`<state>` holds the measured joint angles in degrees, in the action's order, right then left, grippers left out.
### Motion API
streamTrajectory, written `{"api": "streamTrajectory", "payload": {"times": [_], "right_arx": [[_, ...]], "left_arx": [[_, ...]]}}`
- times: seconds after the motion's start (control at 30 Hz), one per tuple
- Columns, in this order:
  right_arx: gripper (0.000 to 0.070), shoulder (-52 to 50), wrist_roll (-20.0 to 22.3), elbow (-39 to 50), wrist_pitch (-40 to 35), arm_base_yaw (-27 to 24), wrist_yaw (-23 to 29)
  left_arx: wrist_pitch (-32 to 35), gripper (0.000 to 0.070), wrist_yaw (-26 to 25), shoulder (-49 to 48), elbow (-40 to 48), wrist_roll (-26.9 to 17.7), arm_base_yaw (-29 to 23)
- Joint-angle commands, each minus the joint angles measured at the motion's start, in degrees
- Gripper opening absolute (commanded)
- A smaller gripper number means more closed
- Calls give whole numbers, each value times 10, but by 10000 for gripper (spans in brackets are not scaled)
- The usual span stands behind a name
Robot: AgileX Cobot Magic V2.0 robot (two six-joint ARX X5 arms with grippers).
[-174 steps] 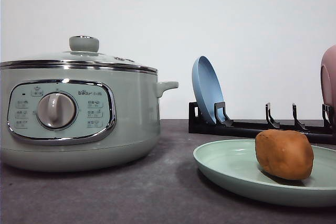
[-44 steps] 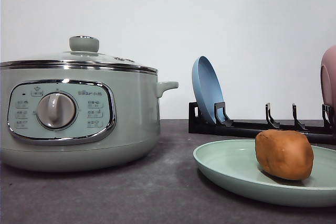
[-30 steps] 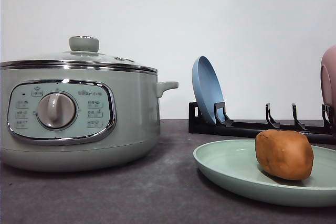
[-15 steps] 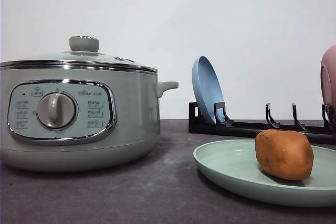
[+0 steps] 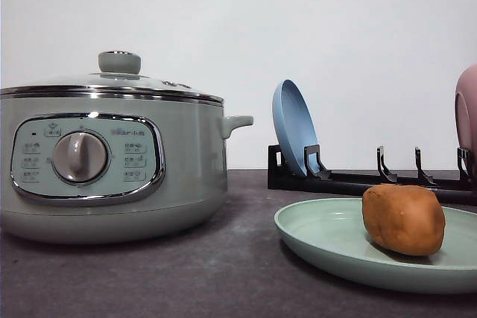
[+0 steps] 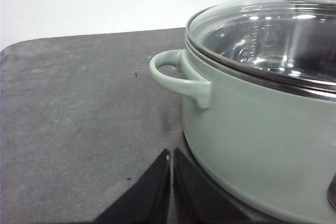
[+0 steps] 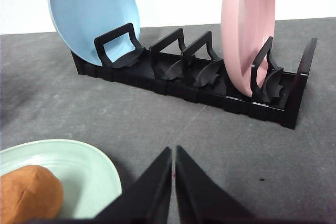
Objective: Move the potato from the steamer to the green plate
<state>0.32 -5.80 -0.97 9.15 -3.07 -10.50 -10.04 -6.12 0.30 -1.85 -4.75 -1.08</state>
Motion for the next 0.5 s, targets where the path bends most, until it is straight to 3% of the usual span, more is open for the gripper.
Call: {"api": "streamTrajectory", "payload": {"times": [0.0, 0.47], "right_arx": [[0, -1, -1, 3, -1, -1, 0], [0, -1, -1, 3, -1, -1, 0]], "left_arx": [[-5, 0, 0, -1, 11, 5, 0], [-5, 0, 0, -1, 11, 5, 0]]}}
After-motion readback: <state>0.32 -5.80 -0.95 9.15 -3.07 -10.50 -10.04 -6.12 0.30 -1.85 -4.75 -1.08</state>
